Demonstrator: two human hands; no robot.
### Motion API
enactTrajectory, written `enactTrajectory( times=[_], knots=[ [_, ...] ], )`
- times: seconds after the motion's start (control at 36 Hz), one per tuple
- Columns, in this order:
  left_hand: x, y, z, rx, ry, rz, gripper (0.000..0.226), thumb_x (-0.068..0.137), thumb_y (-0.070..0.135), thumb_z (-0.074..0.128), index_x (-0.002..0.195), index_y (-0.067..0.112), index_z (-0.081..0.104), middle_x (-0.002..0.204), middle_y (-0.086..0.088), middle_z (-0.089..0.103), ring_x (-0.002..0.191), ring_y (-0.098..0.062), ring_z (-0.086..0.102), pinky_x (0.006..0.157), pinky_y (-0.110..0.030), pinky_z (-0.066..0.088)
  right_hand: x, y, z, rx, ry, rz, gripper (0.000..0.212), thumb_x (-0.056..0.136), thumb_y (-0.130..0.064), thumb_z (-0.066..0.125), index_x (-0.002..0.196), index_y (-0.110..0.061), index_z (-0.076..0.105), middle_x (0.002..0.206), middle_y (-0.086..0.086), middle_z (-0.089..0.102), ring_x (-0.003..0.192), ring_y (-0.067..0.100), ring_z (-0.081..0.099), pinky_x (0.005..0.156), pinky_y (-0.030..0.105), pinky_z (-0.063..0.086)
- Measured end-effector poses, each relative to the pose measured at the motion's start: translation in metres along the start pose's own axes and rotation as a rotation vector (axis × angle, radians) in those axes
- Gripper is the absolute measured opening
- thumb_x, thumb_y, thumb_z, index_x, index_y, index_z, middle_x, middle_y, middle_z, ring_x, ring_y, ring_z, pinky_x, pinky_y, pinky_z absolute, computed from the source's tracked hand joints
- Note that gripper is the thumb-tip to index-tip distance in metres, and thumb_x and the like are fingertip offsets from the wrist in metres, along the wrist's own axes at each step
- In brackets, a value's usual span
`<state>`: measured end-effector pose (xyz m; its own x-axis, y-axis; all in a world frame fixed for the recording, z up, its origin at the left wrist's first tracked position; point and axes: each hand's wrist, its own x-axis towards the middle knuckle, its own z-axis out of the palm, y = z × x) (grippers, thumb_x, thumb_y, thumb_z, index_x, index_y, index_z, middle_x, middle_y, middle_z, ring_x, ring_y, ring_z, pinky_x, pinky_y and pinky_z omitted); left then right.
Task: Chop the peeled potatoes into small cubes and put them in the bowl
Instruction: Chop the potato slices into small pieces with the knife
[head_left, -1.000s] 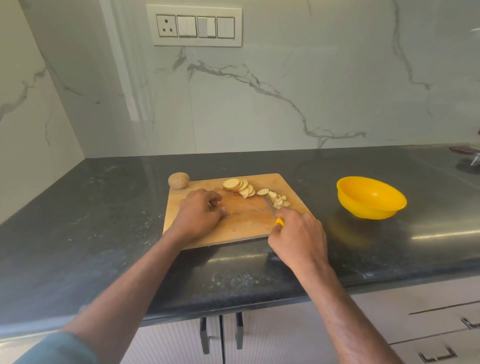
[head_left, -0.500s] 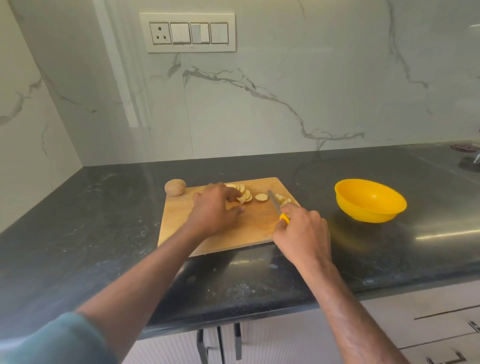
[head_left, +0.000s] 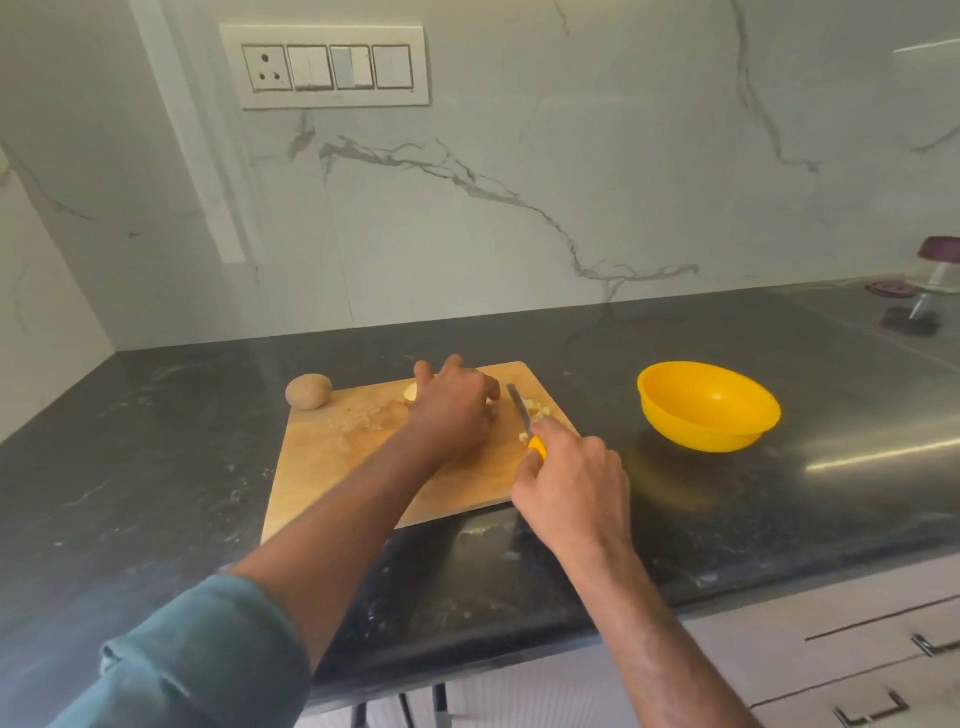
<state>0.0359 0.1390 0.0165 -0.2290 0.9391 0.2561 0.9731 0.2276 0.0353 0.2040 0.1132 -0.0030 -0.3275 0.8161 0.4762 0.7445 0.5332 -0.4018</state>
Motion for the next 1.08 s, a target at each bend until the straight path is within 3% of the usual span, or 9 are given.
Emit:
enactTrajectory(
  times=[0.14,0.28,0.39,0.44,0.53,0.69,0.78,0.94,1.08],
  knots=[
    [-0.004,0.001,-0.003,-0.046,0.053,-0.029,0.025,0.103,0.018,0.051,0.115,0.022,0.072,0.11,0.003,0.067,0.119,-0.02,0.045,0.106,-0.051,0.026,0.0,0.001,-0.001,0.024,0.049,0.019,0.033,0.091,-0.027,0.059,0.123,-0.027,0.065,0.098,0.008,0.074,0.088,0.037,0.067,0.072,0.039,0.053],
    [-0.026,-0.017,-0.011,-0.464,0.19,-0.117,0.027,0.094,0.016,0.063,0.117,0.028,0.073,0.104,0.008,0.073,0.102,-0.015,0.061,0.096,-0.043,0.041,-0.002,0.002,-0.002,0.034,0.066,-0.015,0.031,0.088,-0.026,0.062,0.119,-0.026,0.067,0.094,0.008,0.075,0.084,0.037,0.068,0.07,0.04,0.054],
    [-0.058,-0.046,-0.021,-0.711,0.1,-0.113,0.027,0.09,0.011,0.07,0.112,0.025,0.077,0.08,0.002,0.073,0.069,-0.01,0.059,0.07,-0.037,0.052,-0.002,-0.002,0.001,0.097,-0.002,-0.162,0.031,0.087,-0.026,0.063,0.117,-0.025,0.069,0.091,0.005,0.075,0.081,0.034,0.068,0.066,0.039,0.054],
    [-0.07,-0.061,-0.023,-0.721,0.049,-0.125,0.023,0.09,0.008,0.07,0.104,0.022,0.08,0.079,0.007,0.07,0.069,-0.004,0.059,0.063,-0.028,0.047,-0.002,-0.007,0.004,0.121,-0.061,-0.239,0.031,0.087,-0.029,0.06,0.117,-0.026,0.068,0.088,0.003,0.075,0.077,0.03,0.067,0.062,0.037,0.053],
    [-0.08,-0.078,-0.022,-0.661,-0.005,-0.141,0.02,0.091,0.007,0.069,0.099,0.021,0.081,0.086,0.02,0.07,0.078,0.01,0.059,0.069,-0.015,0.043,-0.005,-0.016,0.01,0.139,-0.103,-0.306,0.034,0.086,-0.031,0.054,0.116,-0.028,0.067,0.081,-0.003,0.073,0.07,0.025,0.066,0.056,0.033,0.051],
    [-0.087,-0.091,-0.004,-0.558,0.083,-0.175,0.014,0.086,0.039,0.077,0.1,0.036,0.078,0.1,0.018,0.069,0.091,-0.005,0.058,0.093,-0.048,0.049,-0.014,-0.039,0.019,0.149,-0.146,-0.248,0.023,0.083,-0.023,0.057,0.104,-0.026,0.067,0.081,-0.005,0.07,0.07,0.023,0.063,0.057,0.031,0.049],
    [-0.088,-0.087,0.0,-0.5,0.1,-0.151,0.01,0.086,0.044,0.076,0.094,0.039,0.077,0.1,0.019,0.068,0.092,-0.004,0.056,0.096,-0.049,0.039,-0.016,-0.039,0.022,0.101,-0.12,-0.237,0.021,0.084,-0.023,0.055,0.102,-0.024,0.065,0.078,0.0,0.068,0.068,0.025,0.059,0.056,0.029,0.038],
    [-0.081,-0.08,0.003,-0.344,0.159,-0.199,0.011,0.09,0.038,0.069,0.099,0.035,0.076,0.102,0.018,0.068,0.102,-0.011,0.055,0.1,-0.053,0.037,-0.018,-0.041,0.023,0.035,-0.094,-0.285,0.036,0.087,-0.027,0.055,0.122,-0.026,0.064,0.083,0.002,0.073,0.074,0.028,0.066,0.064,0.036,0.052],
    [-0.077,-0.086,0.006,-0.445,0.198,-0.177,0.018,0.088,0.024,0.075,0.104,0.03,0.078,0.106,0.014,0.075,0.102,-0.017,0.064,0.099,-0.051,0.047,-0.013,-0.045,0.021,0.066,-0.071,-0.329,0.045,0.089,-0.024,0.059,0.133,-0.021,0.063,0.095,0.002,0.076,0.078,0.026,0.069,0.07,0.035,0.054]
  ],
)
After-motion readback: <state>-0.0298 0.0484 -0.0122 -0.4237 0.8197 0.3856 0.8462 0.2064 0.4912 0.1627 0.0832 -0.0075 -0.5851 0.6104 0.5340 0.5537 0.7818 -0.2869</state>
